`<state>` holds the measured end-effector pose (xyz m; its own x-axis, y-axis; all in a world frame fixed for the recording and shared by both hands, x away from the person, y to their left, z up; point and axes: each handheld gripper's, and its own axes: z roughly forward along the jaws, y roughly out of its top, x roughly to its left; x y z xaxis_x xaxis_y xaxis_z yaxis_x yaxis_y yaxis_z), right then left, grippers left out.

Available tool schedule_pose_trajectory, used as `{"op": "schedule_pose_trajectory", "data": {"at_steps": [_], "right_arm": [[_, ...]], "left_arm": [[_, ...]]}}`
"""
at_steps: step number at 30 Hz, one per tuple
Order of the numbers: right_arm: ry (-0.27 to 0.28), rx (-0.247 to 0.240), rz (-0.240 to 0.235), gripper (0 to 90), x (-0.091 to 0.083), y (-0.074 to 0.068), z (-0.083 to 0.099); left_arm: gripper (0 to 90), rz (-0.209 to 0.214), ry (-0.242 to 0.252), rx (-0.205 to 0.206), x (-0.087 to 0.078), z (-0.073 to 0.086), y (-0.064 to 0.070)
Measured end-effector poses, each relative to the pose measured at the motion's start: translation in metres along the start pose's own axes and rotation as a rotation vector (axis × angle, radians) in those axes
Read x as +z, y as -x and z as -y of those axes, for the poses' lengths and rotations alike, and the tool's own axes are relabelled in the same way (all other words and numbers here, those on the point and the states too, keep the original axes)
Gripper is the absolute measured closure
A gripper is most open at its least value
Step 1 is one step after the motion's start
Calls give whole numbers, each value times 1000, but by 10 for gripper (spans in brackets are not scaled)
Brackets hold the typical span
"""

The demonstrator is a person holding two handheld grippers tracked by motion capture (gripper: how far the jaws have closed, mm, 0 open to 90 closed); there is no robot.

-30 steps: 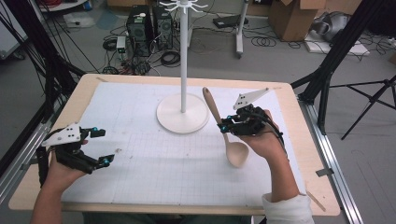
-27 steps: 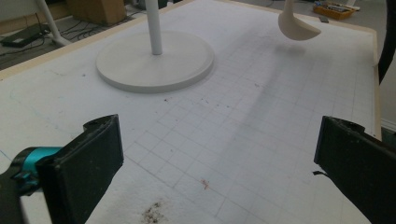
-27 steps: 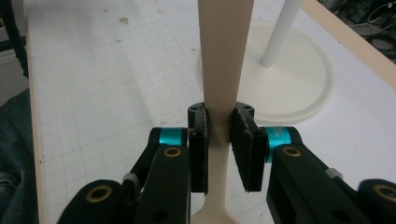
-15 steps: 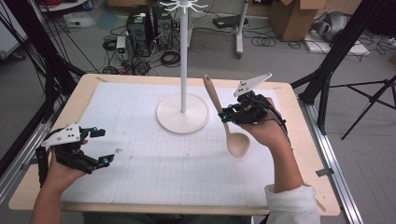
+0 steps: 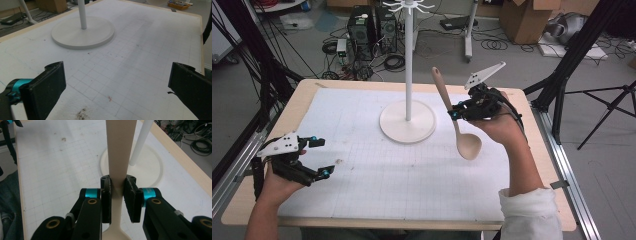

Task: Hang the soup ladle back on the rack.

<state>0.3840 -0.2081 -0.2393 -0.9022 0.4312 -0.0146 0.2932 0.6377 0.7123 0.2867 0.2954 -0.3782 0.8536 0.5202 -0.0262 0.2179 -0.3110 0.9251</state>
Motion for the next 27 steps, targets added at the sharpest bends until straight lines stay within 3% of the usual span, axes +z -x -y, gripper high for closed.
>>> {"op": "schedule_pose_trajectory", "data": {"at_steps": [6, 12, 27], "right_arm": [[-38, -3, -8, 774, -4, 6, -14], [-8, -2, -20, 774, -8, 12, -23], [-19, -6, -9, 773, -24, 25, -53]], "left_arm": [[17, 2, -5, 3, 2, 0, 0], [17, 5, -4, 3, 1, 0, 0], [17, 4, -4, -1, 1, 1, -1]]}}
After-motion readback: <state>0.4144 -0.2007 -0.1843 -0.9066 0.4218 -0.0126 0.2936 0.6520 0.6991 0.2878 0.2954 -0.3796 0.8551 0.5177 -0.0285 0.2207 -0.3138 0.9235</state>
